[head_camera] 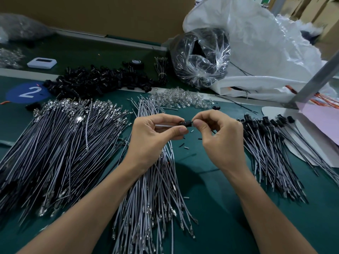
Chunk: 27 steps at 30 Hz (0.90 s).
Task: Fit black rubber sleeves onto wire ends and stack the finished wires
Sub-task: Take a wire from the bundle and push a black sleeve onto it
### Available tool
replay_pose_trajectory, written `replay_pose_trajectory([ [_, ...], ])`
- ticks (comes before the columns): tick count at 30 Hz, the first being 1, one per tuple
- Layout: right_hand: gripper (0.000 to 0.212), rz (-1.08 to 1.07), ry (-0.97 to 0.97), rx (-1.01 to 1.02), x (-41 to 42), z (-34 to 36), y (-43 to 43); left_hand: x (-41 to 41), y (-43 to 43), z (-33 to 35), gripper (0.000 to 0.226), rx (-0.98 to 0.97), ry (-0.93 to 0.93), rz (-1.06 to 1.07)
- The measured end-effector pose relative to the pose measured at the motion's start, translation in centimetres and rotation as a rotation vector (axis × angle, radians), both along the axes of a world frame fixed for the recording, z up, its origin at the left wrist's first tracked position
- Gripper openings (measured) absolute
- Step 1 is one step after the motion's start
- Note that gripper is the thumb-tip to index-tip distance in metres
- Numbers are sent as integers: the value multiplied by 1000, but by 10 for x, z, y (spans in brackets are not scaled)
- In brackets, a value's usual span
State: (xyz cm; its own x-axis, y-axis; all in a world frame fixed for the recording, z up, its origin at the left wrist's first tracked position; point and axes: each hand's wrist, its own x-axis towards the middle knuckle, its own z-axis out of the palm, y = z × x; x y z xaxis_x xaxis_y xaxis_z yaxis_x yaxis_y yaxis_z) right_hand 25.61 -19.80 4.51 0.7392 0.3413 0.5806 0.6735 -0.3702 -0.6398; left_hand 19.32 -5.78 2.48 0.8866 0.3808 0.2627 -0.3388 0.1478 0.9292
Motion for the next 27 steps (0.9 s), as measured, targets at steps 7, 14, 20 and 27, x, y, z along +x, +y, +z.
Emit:
replay_pose_trajectory([
  [7,12,10,61,-30,0,-2,0,0,-1,-1,23,-37,-21,-24],
  [14,22,42,138,39,-1,4,-1,1,-2,1,20,-13,-40,-30],
  [20,14,89,150,38,-2,2,-2,1,-2,0,18,37,-43,-7],
  [27,14,85,44,4,-3,-1,-2,1,0,-2,20,53,-41,7],
])
